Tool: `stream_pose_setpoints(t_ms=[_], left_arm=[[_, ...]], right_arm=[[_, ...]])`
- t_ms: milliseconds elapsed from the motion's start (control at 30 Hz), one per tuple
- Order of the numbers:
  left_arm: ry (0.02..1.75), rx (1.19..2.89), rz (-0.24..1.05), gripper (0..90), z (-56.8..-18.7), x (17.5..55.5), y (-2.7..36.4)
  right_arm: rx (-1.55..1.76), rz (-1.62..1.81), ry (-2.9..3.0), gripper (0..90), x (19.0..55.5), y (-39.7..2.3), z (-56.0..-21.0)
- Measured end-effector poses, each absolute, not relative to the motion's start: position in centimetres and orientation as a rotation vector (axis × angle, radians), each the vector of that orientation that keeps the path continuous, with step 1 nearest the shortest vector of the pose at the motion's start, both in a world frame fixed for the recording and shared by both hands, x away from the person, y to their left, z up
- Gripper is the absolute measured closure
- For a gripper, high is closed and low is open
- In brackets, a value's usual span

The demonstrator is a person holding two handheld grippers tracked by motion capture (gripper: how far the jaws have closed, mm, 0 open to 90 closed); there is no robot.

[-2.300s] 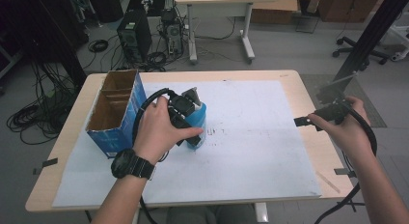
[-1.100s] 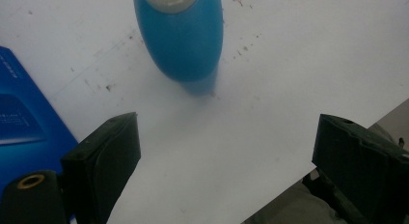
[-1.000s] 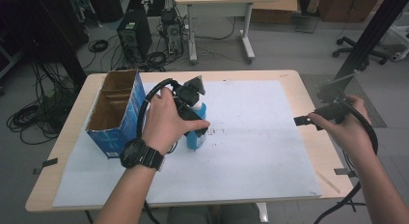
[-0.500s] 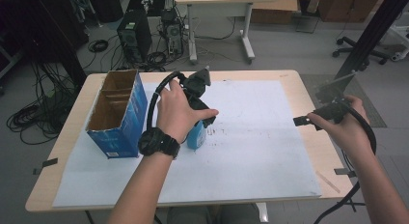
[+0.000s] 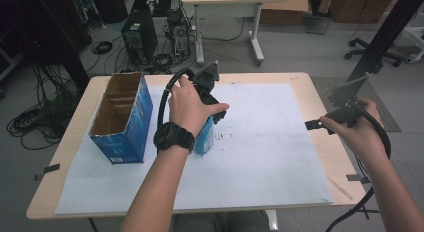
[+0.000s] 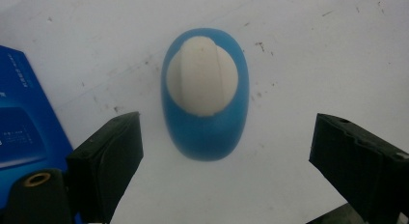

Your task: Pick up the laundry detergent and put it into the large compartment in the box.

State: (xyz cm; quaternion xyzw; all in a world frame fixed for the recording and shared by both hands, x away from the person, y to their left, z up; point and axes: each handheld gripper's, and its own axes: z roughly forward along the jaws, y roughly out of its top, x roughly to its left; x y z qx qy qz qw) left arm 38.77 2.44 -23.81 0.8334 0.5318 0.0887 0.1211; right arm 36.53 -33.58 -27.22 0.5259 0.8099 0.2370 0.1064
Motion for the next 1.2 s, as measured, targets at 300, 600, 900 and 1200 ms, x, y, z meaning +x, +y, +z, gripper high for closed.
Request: stream_pose_setpoints(t_ms=[300,600,900,1200], left_arm=[[1.608,2.429,0.268,11.8,-24.4,40.0,2.0],[1.635,2.431,0.281,11.8,-24.7,40.6,1.9],[1.652,2.437,0.285,11.8,-25.1,41.0,1.8],[1.662,2.453,0.28,11.8,-25.7,41.4,1.6]], right_arm=[[1.549,0.69,2.392,13.7,36.7,-33.6,-27.5],[1.553,0.683,2.394,13.7,36.9,-33.6,-27.7],[1.553,0.679,2.398,13.7,37.1,-33.6,-27.8],[1.559,0.674,2.402,13.6,37.2,-33.6,-28.0]])
